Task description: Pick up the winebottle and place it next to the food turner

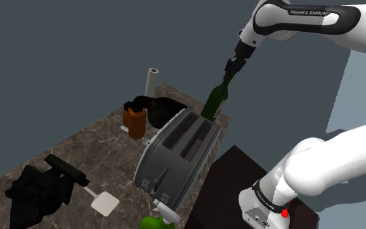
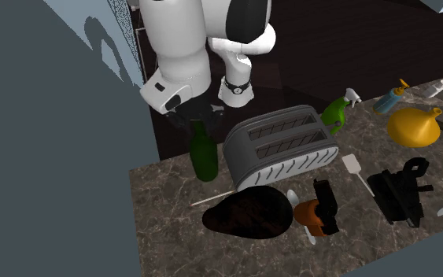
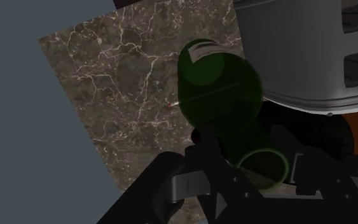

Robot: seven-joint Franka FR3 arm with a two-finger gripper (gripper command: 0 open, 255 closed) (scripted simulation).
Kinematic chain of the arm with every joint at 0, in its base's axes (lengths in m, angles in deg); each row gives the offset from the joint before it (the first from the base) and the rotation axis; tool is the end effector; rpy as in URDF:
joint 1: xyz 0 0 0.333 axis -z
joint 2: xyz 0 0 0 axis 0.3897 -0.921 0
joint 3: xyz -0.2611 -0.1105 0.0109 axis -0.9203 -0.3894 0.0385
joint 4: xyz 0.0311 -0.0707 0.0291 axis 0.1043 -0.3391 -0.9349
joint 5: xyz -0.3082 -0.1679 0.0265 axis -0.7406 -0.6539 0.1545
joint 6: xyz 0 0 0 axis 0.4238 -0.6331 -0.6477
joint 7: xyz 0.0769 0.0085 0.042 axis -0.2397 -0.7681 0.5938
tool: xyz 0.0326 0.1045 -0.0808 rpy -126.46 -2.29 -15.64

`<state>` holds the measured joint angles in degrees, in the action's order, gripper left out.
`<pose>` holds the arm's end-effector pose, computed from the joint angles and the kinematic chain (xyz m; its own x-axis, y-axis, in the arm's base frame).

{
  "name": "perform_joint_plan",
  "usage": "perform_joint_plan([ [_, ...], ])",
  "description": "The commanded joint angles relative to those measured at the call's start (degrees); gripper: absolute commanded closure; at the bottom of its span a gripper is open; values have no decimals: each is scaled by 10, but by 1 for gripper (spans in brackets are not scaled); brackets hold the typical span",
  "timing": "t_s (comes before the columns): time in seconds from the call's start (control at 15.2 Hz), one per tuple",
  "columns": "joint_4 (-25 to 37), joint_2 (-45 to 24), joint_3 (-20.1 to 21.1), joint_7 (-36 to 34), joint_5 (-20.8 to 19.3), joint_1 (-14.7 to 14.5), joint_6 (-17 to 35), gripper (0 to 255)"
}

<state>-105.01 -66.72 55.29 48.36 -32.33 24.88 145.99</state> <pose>0.4043 -0.1275 0.4912 0.9985 0.0025 0.0538 0.0046 -0.9993 -0.0384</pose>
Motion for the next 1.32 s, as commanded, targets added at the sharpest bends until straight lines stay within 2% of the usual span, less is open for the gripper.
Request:
perform_joint_plan([
  [0.0,-11,15,14,-20,1,-6,-3,255],
  [0.66,-74,82,121,-160,33,-54,-6,255],
  [1.25,-76,87,220,-287,76,-103,-3,255],
])
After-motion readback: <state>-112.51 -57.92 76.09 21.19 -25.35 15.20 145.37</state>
